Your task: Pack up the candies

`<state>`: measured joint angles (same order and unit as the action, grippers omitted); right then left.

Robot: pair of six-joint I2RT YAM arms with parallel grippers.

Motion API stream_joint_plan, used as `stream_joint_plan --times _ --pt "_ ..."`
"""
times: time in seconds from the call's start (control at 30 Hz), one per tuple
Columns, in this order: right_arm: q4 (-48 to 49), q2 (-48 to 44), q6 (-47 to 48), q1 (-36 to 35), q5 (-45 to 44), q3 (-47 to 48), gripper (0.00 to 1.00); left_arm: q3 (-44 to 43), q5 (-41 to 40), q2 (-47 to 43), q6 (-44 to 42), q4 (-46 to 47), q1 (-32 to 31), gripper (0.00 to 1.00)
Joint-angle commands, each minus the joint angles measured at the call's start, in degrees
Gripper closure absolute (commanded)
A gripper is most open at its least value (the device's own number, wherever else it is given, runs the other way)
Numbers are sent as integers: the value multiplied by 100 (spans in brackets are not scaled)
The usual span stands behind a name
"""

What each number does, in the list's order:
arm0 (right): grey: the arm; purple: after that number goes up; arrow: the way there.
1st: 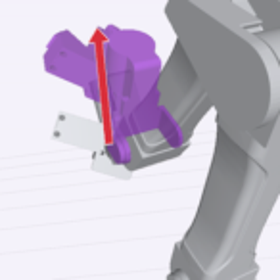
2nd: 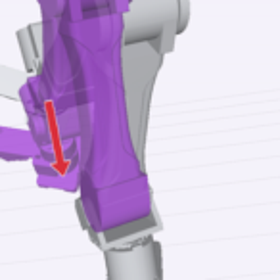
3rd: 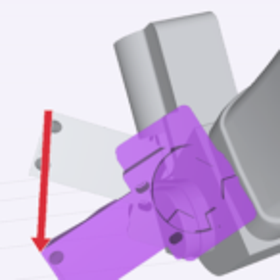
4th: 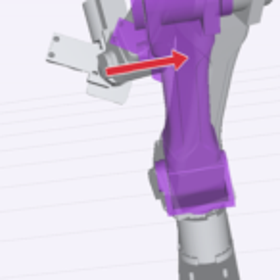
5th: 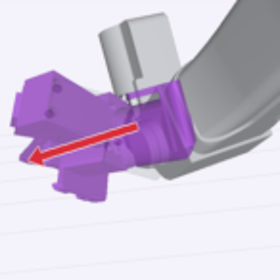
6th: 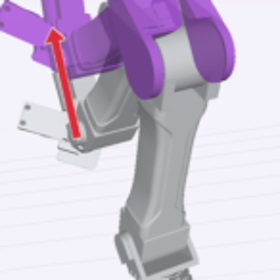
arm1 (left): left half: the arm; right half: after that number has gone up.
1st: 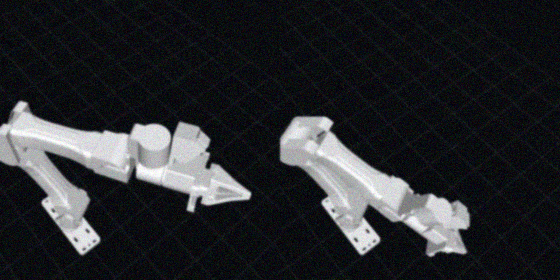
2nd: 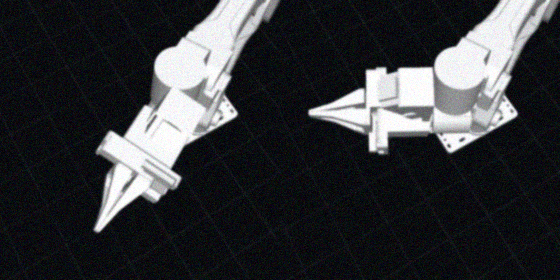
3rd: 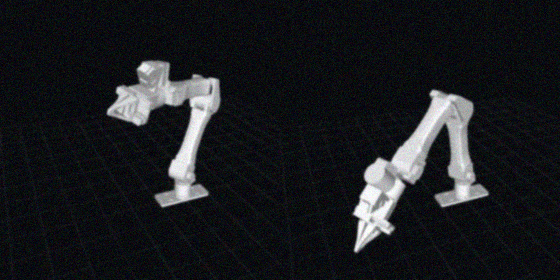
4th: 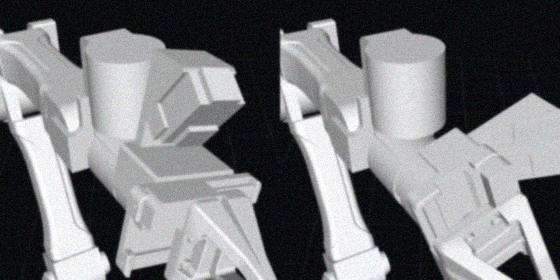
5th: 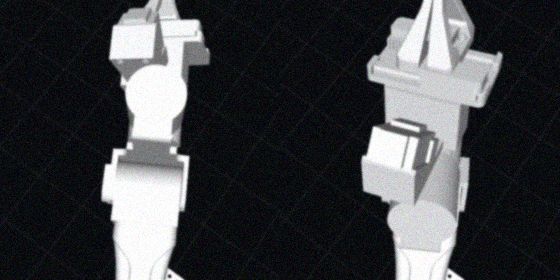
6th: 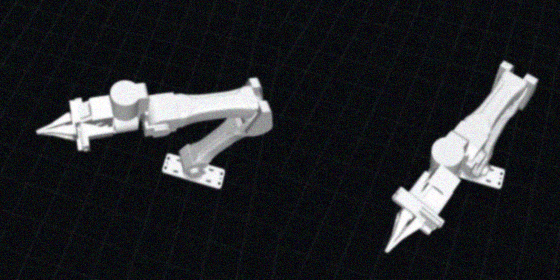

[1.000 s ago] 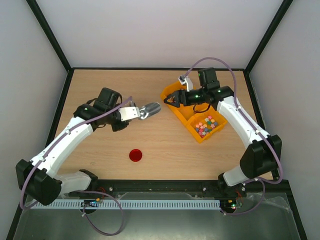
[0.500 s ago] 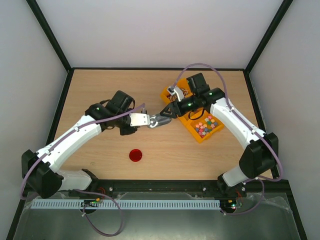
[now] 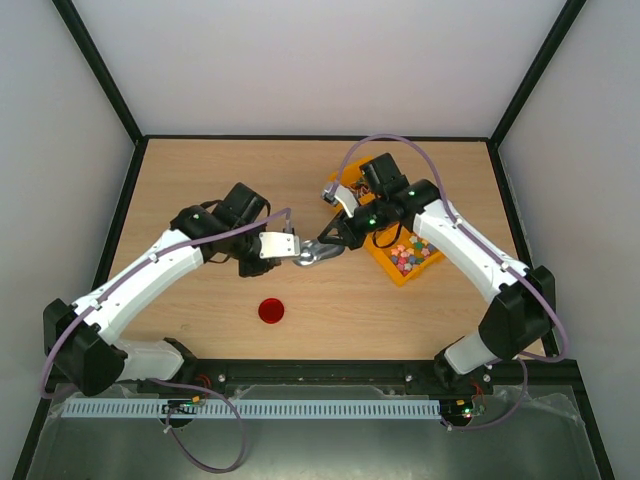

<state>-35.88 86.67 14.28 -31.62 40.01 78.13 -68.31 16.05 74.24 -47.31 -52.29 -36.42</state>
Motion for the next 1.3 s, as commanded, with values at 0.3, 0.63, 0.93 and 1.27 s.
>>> stream_joint_plan --times 0.3,0.63,0.93,1.27 --pt "573 -724 141 93 -54 -194 99 -111 1153 -822 493 77 823 17" --pt "2439 -1777 -155 153 585 -1218 99 558 2653 -2392 1307 1417 1490 11" --pt "2740 -1777 -234 151 1203 -1262 99 379 2896 -2238 1271 1420 1233 29" --pt "2796 -1805 -180 134 1367 -1272 99 245 2611 -1886 1294 1374 817 54"
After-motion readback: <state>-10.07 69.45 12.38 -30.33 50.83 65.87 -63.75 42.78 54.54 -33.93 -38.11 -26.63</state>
